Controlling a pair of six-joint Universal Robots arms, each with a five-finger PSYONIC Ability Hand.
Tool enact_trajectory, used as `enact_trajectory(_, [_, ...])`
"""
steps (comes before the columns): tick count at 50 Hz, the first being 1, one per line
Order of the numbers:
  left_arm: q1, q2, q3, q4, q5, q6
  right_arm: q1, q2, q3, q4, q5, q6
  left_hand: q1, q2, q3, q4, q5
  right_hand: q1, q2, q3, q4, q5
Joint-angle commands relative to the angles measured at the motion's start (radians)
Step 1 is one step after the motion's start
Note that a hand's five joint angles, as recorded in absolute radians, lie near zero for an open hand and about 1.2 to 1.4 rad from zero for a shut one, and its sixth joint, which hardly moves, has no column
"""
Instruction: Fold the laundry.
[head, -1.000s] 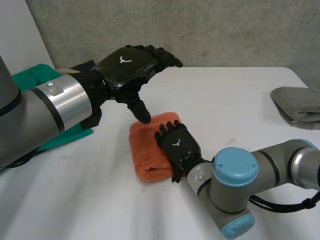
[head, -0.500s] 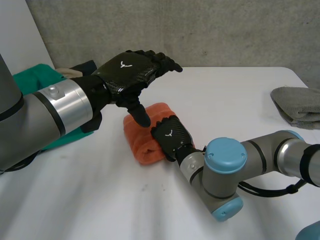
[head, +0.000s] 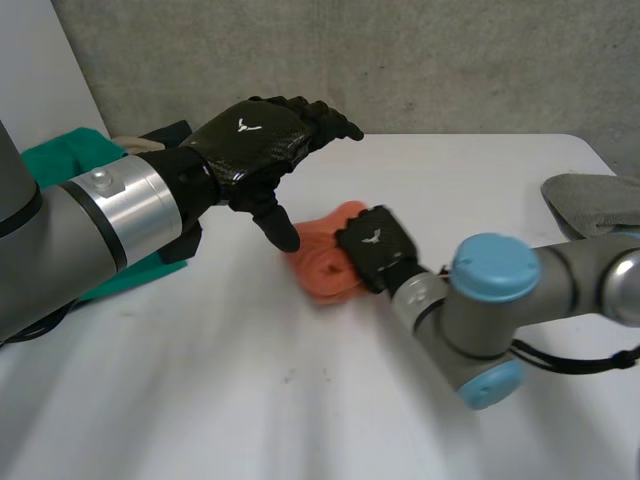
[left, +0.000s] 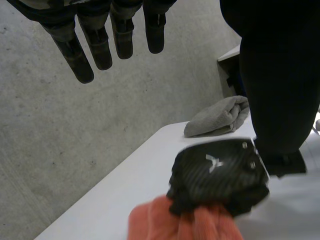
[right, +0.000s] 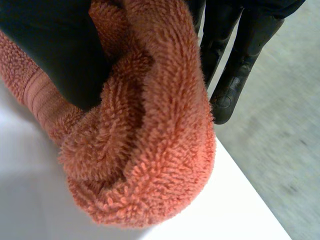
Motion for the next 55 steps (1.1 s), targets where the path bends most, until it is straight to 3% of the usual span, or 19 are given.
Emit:
enact_trajectory(1, [0.002, -0.001, -0.001, 0.000, -0.001, -0.001, -0.180, -0.084, 0.099, -0.001, -0.069, -0.008, 0.000, -0.007, -0.010, -0.008, 0.002, 0.521, 0.247, 0.261, 0.211, 0.309])
enact_trajectory(14, [-0.020, -0.001, -0.004, 0.002, 0.000, -0.004, -0.438, -0.092, 0.099, -0.014, -0.336, -0.092, -0.006, -0.012, -0.016, -0.013, -0.004, 0.521, 0.247, 0.261, 0.211, 0.309])
enact_trajectory(20, [-0.038, -0.001, 0.005, 0.029, -0.004, -0.003, -0.470, -0.087, -0.036, -0.016, -0.384, -0.085, -0.006, -0.012, -0.016, -0.013, -0.004, 0.521, 0.247, 0.261, 0.211, 0.309])
enact_trajectory(27, [-0.038, 0.000, 0.011, 0.040, -0.004, -0.003, -0.528, -0.090, -0.274, -0.057, -0.403, 0.085, -0.003, -0.009, -0.013, -0.010, -0.001, 0.521, 0.247, 0.261, 0.211, 0.309])
enact_trajectory(36, [-0.040, 0.003, 0.009, 0.040, -0.006, -0.003, -0.692, -0.031, -0.481, -0.266, -0.438, 0.318, -0.003, -0.009, -0.013, -0.010, -0.001, 0.521, 0.247, 0.261, 0.211, 0.309])
enact_trajectory(43, [-0.038, 0.011, 0.011, 0.041, -0.006, -0.003, -0.804, 0.051, -0.487, -0.430, -0.570, 0.368, -0.003, -0.009, -0.013, -0.010, -0.001, 0.521, 0.247, 0.261, 0.211, 0.309])
enact_trajectory(55, [-0.040, 0.000, 0.002, 0.044, -0.007, -0.003, -0.915, 0.218, -0.378, -0.577, -0.679, 0.461, 0.003, -0.004, -0.007, -0.005, 0.005, 0.521, 0.247, 0.261, 0.211, 0.309])
